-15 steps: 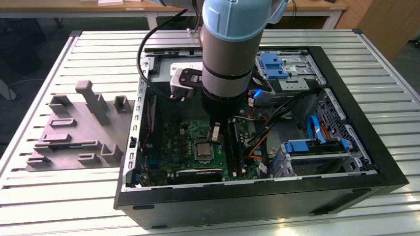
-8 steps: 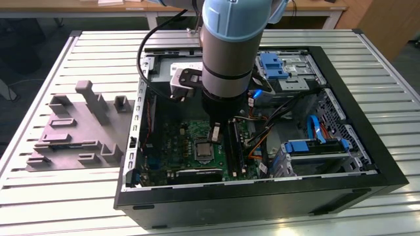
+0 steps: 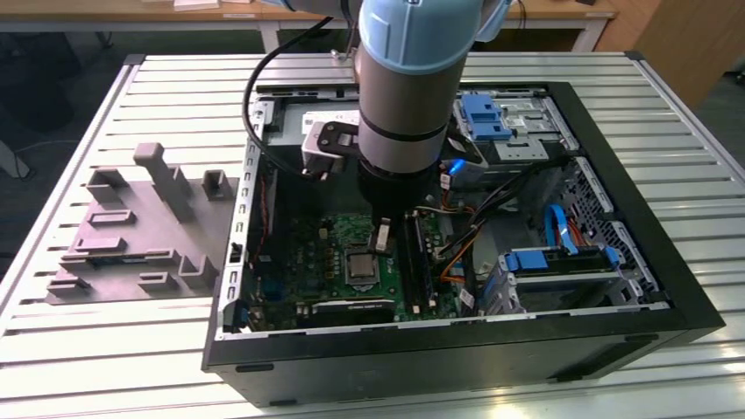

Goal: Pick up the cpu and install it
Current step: 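Install the first cpu locking lever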

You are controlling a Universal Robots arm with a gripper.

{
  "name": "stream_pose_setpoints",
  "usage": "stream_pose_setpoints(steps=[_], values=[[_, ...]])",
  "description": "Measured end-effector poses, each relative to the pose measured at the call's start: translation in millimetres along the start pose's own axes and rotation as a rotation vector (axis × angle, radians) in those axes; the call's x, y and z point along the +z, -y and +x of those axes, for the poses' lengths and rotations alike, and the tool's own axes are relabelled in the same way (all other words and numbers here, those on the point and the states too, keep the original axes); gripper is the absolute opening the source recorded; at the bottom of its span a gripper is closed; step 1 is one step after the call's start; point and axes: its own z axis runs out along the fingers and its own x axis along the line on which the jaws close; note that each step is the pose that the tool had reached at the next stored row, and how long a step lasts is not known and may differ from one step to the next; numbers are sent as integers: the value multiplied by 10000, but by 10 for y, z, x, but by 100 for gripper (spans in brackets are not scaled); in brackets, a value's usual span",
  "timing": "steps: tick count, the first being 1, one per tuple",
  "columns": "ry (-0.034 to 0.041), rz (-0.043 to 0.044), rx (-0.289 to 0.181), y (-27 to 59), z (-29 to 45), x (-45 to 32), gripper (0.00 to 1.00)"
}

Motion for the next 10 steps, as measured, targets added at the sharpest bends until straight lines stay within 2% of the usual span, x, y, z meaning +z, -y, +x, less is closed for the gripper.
stream_pose_setpoints(steps=[3, 7, 10], values=[[-1, -8, -29, 5, 3, 2, 11], [-19, -34, -390, 8, 10, 10, 11], [-21, -35, -421, 23, 66, 9, 11]])
